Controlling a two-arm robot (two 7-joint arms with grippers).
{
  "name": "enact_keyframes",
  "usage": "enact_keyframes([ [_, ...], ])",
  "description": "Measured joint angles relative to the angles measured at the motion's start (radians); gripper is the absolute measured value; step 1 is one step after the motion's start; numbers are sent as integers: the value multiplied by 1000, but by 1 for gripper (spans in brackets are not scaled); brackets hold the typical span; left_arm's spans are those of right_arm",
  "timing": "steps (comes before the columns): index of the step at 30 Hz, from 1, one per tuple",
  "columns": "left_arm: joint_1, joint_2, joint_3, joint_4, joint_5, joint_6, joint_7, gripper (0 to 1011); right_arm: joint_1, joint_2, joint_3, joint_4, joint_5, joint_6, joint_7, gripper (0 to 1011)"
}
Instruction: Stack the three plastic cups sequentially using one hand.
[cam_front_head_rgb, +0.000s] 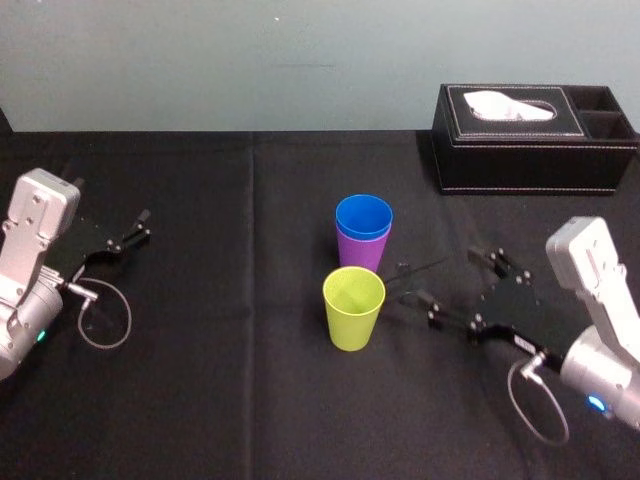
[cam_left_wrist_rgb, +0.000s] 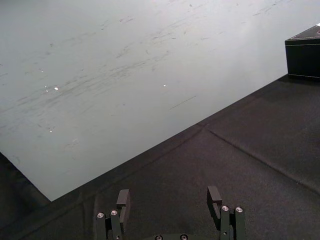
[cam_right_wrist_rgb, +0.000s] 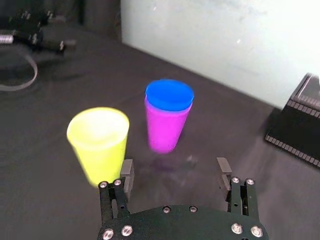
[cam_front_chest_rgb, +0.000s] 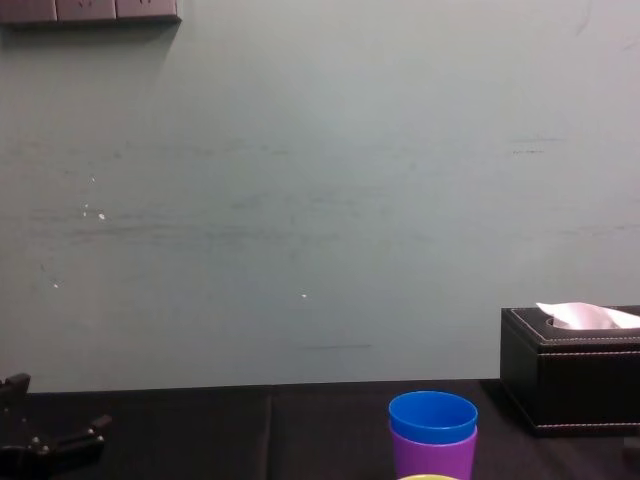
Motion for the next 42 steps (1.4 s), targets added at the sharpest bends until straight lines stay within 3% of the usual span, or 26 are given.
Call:
enact_keyframes([
  [7, 0, 0, 0, 0, 0, 0, 0, 1011, -46, 11, -14, 31, -8, -37, 47, 1000],
  [13, 0, 0, 0, 0, 0, 0, 0, 1011, -39, -3, -41, 53, -6, -57, 77, 1000],
  [20, 0, 0, 0, 0, 0, 0, 0, 1012, 6, -30, -80, 95, 17, -88, 122, 1000],
  [30, 0, 0, 0, 0, 0, 0, 0, 1011, 62, -64, -116, 142, 70, -87, 149, 1000],
  [42, 0, 0, 0, 0, 0, 0, 0, 1011, 113, -92, -158, 171, 68, -86, 136, 1000],
])
